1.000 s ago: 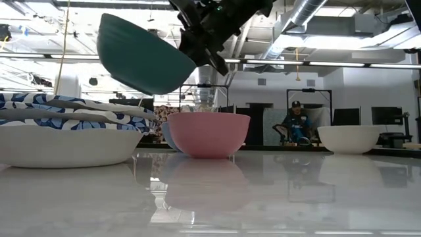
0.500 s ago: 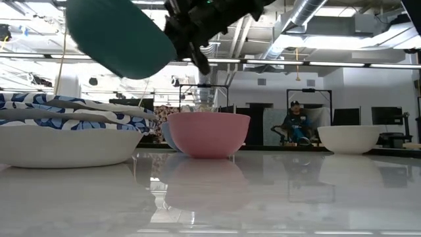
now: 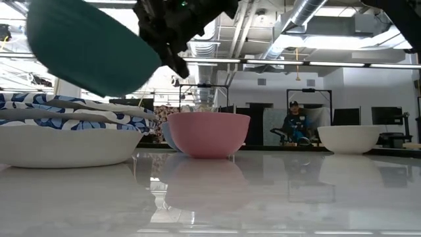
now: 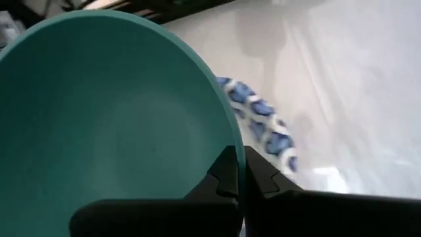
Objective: Nest bowls inside each other
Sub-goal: Stack the green bowl on top of the patterned white paper bowl
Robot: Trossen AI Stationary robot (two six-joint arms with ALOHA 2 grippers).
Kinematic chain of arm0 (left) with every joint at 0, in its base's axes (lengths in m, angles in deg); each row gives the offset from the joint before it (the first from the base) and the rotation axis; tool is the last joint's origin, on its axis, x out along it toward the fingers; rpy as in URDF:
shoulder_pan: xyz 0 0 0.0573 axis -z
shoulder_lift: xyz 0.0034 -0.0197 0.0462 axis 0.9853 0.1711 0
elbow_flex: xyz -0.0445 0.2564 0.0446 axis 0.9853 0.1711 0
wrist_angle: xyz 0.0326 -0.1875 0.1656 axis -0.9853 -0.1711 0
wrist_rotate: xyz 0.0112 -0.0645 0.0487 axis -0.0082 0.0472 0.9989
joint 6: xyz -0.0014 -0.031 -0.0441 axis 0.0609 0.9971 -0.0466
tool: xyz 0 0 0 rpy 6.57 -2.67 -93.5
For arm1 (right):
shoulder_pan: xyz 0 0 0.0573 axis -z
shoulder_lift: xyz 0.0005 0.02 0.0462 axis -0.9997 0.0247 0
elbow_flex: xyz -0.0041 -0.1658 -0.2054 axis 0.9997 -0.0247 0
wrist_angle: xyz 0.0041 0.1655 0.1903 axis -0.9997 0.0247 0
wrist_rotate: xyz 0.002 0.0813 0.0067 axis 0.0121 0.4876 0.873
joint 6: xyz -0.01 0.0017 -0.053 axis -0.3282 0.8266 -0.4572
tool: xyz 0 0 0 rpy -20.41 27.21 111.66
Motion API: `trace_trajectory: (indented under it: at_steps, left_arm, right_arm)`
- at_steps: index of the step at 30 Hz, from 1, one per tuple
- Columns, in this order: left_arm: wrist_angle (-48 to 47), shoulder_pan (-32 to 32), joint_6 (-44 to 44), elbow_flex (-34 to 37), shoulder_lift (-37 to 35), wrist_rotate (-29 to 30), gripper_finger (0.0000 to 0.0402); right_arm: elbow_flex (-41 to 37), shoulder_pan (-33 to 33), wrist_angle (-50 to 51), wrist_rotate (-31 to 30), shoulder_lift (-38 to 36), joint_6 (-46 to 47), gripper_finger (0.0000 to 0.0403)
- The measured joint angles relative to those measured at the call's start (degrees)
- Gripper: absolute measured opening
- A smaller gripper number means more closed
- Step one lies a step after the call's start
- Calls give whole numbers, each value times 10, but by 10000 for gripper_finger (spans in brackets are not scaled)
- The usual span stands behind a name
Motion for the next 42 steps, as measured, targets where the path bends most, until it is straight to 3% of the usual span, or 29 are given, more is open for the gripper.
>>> trace_trajectory:
  at_steps: [4, 10, 34, 42]
  left_arm:
    - [-26, 0, 24, 0, 0, 2, 224]
    - [-68, 0, 58, 0, 0, 5, 224]
    - [-76, 0, 70, 0, 0, 5, 224]
    - [-76, 0, 75, 0, 0, 5, 224]
  right_arm:
    - [12, 0, -2, 21, 14, 8, 11]
    - [10, 1, -3, 3, 14, -6, 12]
    - [5, 1, -2, -25, 42, -25, 16]
    - [5, 1, -5, -23, 42, -32, 67]
